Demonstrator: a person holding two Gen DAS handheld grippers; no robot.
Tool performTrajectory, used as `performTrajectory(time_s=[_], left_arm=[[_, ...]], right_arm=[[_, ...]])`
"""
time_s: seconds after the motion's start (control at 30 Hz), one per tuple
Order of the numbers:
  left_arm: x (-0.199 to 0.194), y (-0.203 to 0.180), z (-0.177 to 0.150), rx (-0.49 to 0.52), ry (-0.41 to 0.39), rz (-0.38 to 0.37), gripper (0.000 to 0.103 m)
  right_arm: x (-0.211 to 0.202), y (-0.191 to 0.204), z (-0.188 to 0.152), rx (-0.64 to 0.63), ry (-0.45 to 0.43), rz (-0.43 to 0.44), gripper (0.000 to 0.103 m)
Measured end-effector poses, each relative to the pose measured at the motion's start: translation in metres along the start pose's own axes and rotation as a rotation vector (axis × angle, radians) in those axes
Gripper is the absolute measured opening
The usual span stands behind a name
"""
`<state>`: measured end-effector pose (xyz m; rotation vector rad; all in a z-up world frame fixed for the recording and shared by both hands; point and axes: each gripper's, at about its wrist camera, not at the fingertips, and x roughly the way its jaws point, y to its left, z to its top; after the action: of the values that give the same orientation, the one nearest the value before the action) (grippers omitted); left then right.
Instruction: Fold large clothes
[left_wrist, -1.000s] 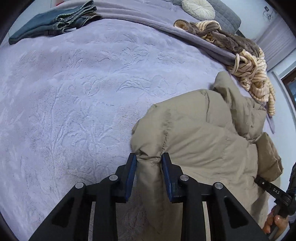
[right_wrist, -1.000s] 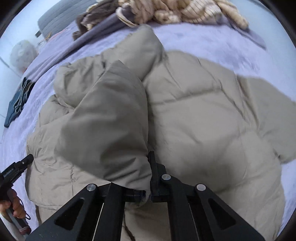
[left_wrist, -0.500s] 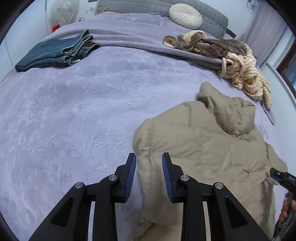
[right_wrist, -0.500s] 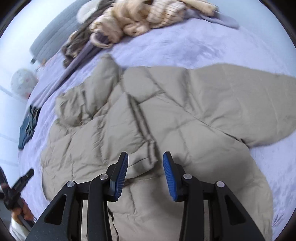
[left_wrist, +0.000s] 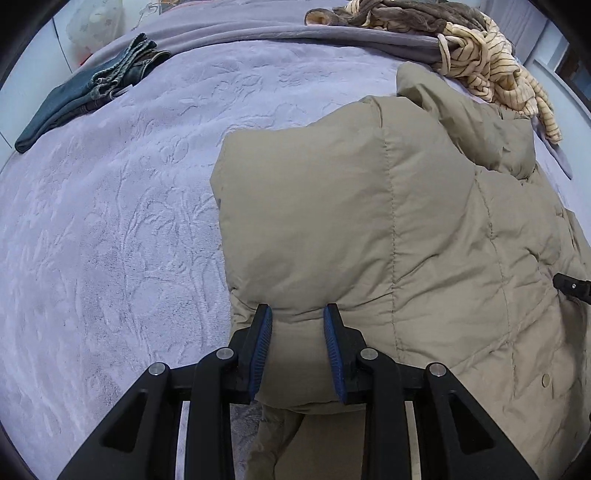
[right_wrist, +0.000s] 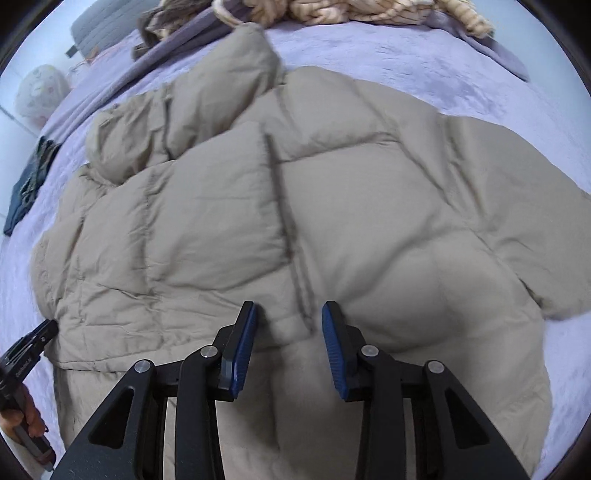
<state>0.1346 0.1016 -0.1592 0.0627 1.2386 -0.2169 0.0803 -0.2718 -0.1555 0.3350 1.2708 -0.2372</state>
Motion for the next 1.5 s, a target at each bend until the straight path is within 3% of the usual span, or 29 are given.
performTrajectory(time_s=[0.07, 0.17, 0.2, 0.23, 0.27, 0.33, 0.37, 0.43, 0.57, 0.7, 0.87, 0.93, 1.0, 1.07, 1.1, 1.13, 1.17, 1.23, 1.37, 1.47, 1.5], left_arm=[[-0.005, 0.001, 0.0, -0.005, -0.007, 0.008, 0.032], [-0.023, 0.01, 0.006, -0.066, -0.079, -0.003, 0.031], [-0.028, 0.016, 0.011, -0.099, -0.103, 0.001, 0.031], [-0.031, 0.023, 0.014, -0.125, -0.113, 0.004, 0.032], [-0.03, 0.029, 0.019, -0.145, -0.11, 0.01, 0.032], [-0.022, 0.037, 0.029, -0.172, -0.089, 0.031, 0.031], [-0.017, 0.039, 0.032, -0.179, -0.076, 0.032, 0.031], [-0.007, 0.035, 0.032, -0.177, -0.045, 0.043, 0.031], [0.009, 0.02, 0.027, -0.126, -0.019, 0.062, 0.032], [0.009, 0.015, 0.023, -0.152, -0.004, 0.074, 0.032], [-0.022, 0.007, 0.021, -0.108, -0.014, 0.082, 0.032], [-0.037, -0.001, 0.015, -0.083, -0.02, 0.077, 0.032], [-0.051, -0.012, 0.008, -0.066, -0.02, 0.07, 0.032], [-0.063, -0.023, 0.001, -0.054, -0.021, 0.06, 0.032], [-0.068, -0.03, -0.002, -0.05, -0.021, 0.053, 0.052], [-0.073, -0.038, -0.006, -0.05, -0.025, 0.048, 0.094], [-0.08, -0.046, -0.011, -0.053, -0.043, 0.059, 0.103], [-0.092, -0.064, -0.019, -0.031, -0.069, 0.065, 0.103], [-0.1, -0.101, -0.033, -0.023, -0.033, 0.045, 0.103], [-0.101, -0.127, -0.038, -0.022, 0.01, 0.014, 0.103], [-0.1, -0.136, -0.04, -0.019, 0.019, 0.005, 0.103]], right_arm=[[-0.007, -0.014, -0.004, 0.064, 0.01, -0.001, 0.036], [-0.026, -0.042, -0.005, 0.198, -0.057, 0.183, 0.04], [-0.03, -0.048, -0.002, 0.226, -0.07, 0.24, 0.045], [-0.027, -0.05, 0.003, 0.241, -0.059, 0.284, 0.059], [-0.021, -0.051, 0.007, 0.254, -0.035, 0.325, 0.066], [0.002, -0.044, 0.017, 0.267, 0.04, 0.379, 0.068], [0.013, -0.037, 0.02, 0.254, 0.064, 0.381, 0.065], [0.023, -0.021, 0.022, 0.179, 0.087, 0.286, 0.01], [0.022, -0.018, 0.021, 0.118, 0.053, 0.174, 0.009], [0.02, -0.026, 0.018, 0.128, 0.058, 0.188, 0.009], [-0.008, -0.047, 0.007, 0.189, 0.055, 0.254, 0.015], [-0.02, -0.056, -0.004, 0.21, 0.056, 0.293, 0.034], [-0.028, -0.063, -0.016, 0.225, 0.049, 0.312, 0.045], [-0.033, -0.065, -0.024, 0.241, 0.049, 0.328, 0.045], [-0.036, -0.07, -0.03, 0.257, 0.054, 0.342, 0.045], [-0.038, -0.073, -0.035, 0.271, 0.059, 0.355, 0.045], [-0.04, -0.08, -0.042, 0.282, 0.064, 0.364, 0.046], [-0.044, -0.088, -0.051, 0.303, 0.076, 0.379, 0.049], [-0.051, -0.103, -0.055, 0.319, 0.076, 0.395, 0.057], [-0.062, -0.126, -0.062, 0.338, 0.064, 0.409, 0.067], [-0.065, -0.134, -0.063, 0.349, 0.058, 0.415, 0.075]])
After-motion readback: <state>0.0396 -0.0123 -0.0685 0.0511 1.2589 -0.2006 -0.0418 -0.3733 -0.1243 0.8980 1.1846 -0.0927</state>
